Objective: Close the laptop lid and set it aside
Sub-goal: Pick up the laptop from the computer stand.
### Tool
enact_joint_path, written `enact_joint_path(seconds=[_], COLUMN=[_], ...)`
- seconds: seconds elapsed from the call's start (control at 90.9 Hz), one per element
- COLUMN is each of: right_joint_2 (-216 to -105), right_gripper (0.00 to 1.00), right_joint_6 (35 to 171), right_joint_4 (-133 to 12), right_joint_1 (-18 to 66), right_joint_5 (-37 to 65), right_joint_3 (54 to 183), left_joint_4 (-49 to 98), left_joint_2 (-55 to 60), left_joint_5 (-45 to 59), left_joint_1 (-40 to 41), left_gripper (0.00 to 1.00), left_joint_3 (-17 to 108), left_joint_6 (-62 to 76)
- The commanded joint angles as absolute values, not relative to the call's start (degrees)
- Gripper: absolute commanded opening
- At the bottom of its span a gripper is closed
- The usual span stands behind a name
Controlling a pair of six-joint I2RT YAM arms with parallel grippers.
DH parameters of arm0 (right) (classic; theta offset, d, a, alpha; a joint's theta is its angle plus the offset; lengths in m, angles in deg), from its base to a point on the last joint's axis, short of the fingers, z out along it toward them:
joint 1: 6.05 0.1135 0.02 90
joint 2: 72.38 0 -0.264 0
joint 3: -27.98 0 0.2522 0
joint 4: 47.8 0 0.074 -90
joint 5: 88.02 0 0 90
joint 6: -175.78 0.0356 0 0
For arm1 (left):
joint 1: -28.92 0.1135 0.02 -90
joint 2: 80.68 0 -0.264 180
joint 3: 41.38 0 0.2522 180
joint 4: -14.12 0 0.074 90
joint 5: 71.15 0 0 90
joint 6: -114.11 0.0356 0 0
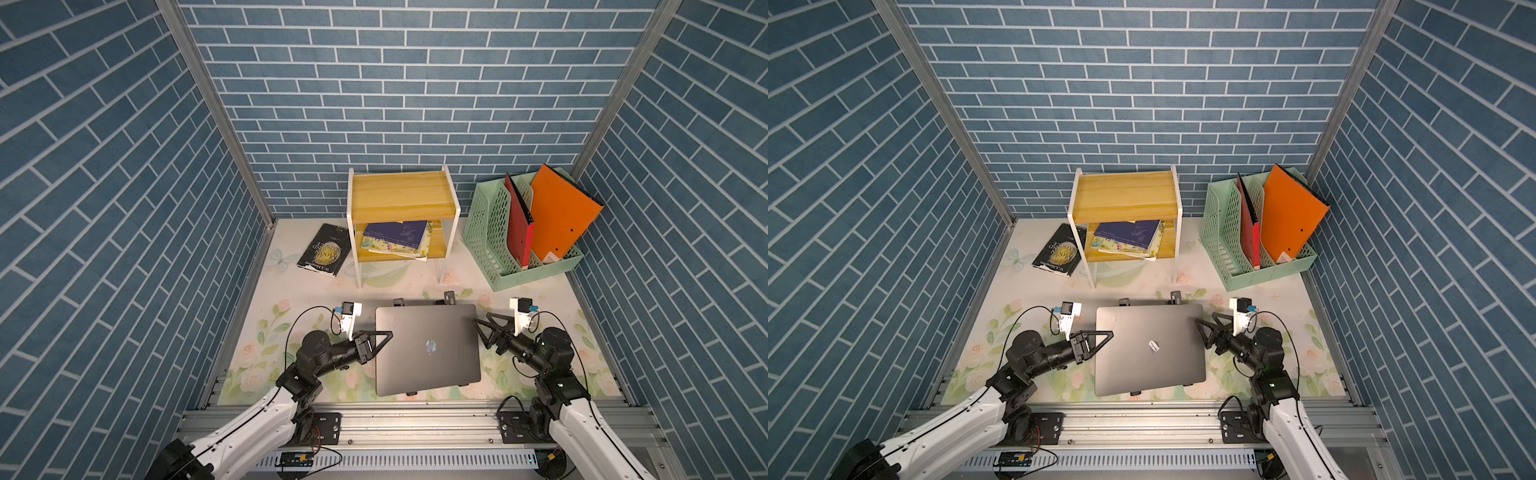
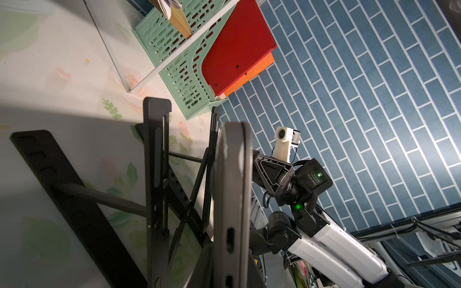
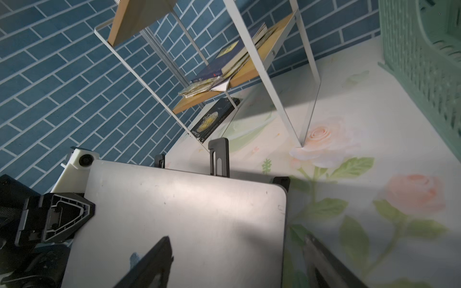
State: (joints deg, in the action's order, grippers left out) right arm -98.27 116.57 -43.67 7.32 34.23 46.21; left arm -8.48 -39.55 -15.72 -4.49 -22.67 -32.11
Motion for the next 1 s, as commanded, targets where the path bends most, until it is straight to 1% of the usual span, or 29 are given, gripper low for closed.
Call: enact_joint_path(seconds=[0.0,0.11,0.22,0.473,0.748,0.869,0.99], right_joint_2=[-92.37,-87.28,-84.28,-83.59,-82.27,-81.21,-80.96], right_gripper=[0.86,0.88,0.88,0.88,0.88,0.88,0.88], right_joint_6=[113.90,113.62,113.65,114.15,116.03,117.50,119.52], right_joint_4=[-50.78,-54.88,-56.64,-55.91,-56.80,-56.21,-54.42], right_joint_1=[6.72,6.58,6.56,6.57,6.57,6.58,6.52], right_joint_5=[27.93,24.06,22.76,24.99,24.89,23.78,25.21], right_joint_3=[49.37,51.24,52.88,55.82,62.70,64.59,64.98], left_joint_4=[-22.80,-26.17,-30.14,-41.74,-45.03,-49.52,-53.96], left_joint_2=[-40.80,-40.36,-39.38,-35.17,-33.23,-31.89,-30.71], left_joint_5=[-17.84,-19.02,-20.33,-22.07,-22.44,-21.91,-20.74], left_joint_1=[-2.75,-0.90,0.61,1.41,3.13,3.43,3.59], left_gripper=[0.00,0.00,0.00,0.00,0.00,0.00,0.00], left_joint_3=[-18.74,-18.25,-17.57,-16.27,-13.89,-12.43,-11.12], left_joint_6=[-37.41,-40.06,-42.77,-50.07,-52.26,-55.05,-58.09])
